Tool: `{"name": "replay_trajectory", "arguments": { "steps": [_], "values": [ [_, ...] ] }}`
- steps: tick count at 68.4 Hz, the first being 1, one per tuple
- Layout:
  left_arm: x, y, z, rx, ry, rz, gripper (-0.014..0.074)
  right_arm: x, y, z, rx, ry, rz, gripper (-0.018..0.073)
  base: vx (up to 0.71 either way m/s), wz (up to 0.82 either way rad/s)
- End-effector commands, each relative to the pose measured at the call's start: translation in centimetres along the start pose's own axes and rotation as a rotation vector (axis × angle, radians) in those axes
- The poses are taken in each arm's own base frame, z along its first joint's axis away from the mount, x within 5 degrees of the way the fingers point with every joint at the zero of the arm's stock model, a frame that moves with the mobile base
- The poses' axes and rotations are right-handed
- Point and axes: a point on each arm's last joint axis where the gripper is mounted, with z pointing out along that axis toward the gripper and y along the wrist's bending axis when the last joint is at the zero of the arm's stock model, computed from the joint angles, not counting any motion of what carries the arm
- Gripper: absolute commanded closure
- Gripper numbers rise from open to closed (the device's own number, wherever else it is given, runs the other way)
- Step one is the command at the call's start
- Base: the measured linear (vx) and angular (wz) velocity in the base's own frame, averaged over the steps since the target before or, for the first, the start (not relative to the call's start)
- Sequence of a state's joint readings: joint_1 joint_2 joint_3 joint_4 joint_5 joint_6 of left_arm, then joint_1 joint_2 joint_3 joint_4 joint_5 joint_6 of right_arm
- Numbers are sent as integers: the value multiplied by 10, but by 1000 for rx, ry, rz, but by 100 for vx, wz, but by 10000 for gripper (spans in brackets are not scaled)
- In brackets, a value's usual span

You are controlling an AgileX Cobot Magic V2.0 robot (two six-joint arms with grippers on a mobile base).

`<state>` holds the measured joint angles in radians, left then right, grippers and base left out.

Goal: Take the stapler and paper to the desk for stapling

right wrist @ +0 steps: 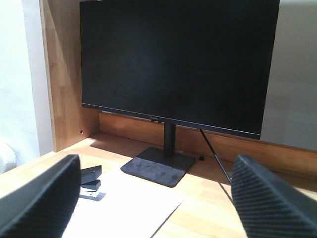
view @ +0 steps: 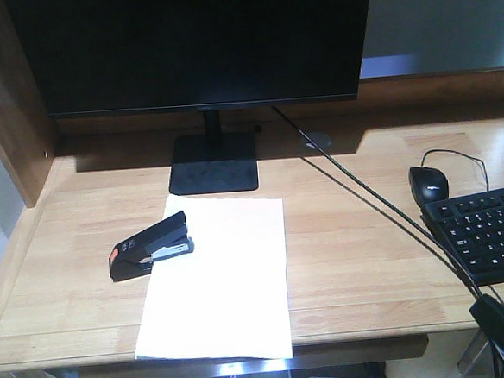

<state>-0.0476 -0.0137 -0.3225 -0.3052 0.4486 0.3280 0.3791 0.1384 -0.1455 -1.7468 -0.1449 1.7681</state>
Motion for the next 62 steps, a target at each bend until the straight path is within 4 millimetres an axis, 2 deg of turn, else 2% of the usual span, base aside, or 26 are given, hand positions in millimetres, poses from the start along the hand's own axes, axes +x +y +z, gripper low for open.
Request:
{"name": "replay_trajectory", "arguments": {
  "steps": [1,25,33,41,54,62],
  "values": [
    [-13,2,-4,-18,-93,-12,603,-9,-2,0,21,-16,-58,-24,0,0],
    [-13,2,-4,-18,-93,-12,603,-9,-2,0,21,-16,-58,-24,0,0],
    [-13,2,-4,-18,-93,-12,603,-9,-2,0,29,-18,-45,13,0,0],
    [-13,2,-4,-18,-93,-12,603,-9,-2,0,28,-18,-33,159,0,0],
    [-13,2,-4,-18,-93,-12,603,-8,-1,0,12,-15,-5,576,0,0],
    [-13,2,-4,-18,-93,-12,603,-8,-1,0,16,-15,-10,571,0,0]
  ]
}}
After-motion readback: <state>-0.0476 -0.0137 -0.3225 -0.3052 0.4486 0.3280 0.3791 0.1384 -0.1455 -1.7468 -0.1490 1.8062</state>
